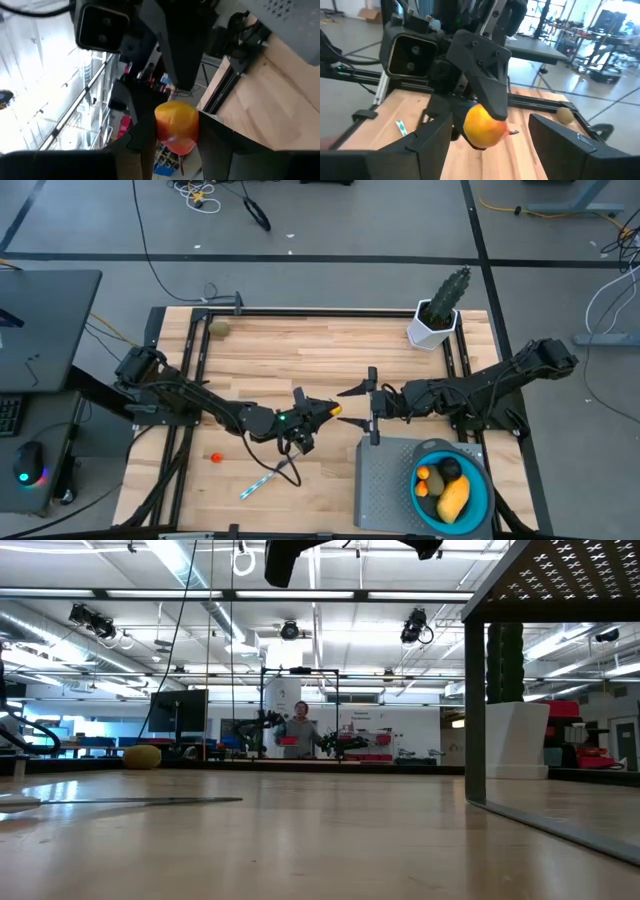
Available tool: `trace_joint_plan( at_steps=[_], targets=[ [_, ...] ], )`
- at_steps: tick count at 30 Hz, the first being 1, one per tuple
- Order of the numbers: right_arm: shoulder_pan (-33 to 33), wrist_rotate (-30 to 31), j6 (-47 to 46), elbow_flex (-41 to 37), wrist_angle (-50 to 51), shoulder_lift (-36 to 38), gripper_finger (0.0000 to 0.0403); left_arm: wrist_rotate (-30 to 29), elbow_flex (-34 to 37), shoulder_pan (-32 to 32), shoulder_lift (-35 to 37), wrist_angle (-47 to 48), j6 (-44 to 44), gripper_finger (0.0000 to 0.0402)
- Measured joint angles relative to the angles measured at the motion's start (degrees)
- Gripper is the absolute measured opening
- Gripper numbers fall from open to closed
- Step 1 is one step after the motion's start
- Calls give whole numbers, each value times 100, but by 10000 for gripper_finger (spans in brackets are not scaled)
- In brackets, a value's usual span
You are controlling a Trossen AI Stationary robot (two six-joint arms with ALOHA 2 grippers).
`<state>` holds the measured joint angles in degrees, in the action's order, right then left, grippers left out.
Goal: Pick & Place Fruit
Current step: Put the yellow pear into the blue strainer bowl on the shelf
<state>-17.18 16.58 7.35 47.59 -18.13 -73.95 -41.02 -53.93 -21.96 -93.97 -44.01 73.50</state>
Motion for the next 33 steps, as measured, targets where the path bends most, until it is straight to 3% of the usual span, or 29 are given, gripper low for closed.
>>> trace_joint_plan(
  at_steps=[18,33],
  targets=[
    [36,-72,-70,-2,-139,-219,272,175,0,9,11,-5,89,131],
    [34,-72,-68,-2,-133,-214,165,276,4,20,13,2,32,131]
  ],
)
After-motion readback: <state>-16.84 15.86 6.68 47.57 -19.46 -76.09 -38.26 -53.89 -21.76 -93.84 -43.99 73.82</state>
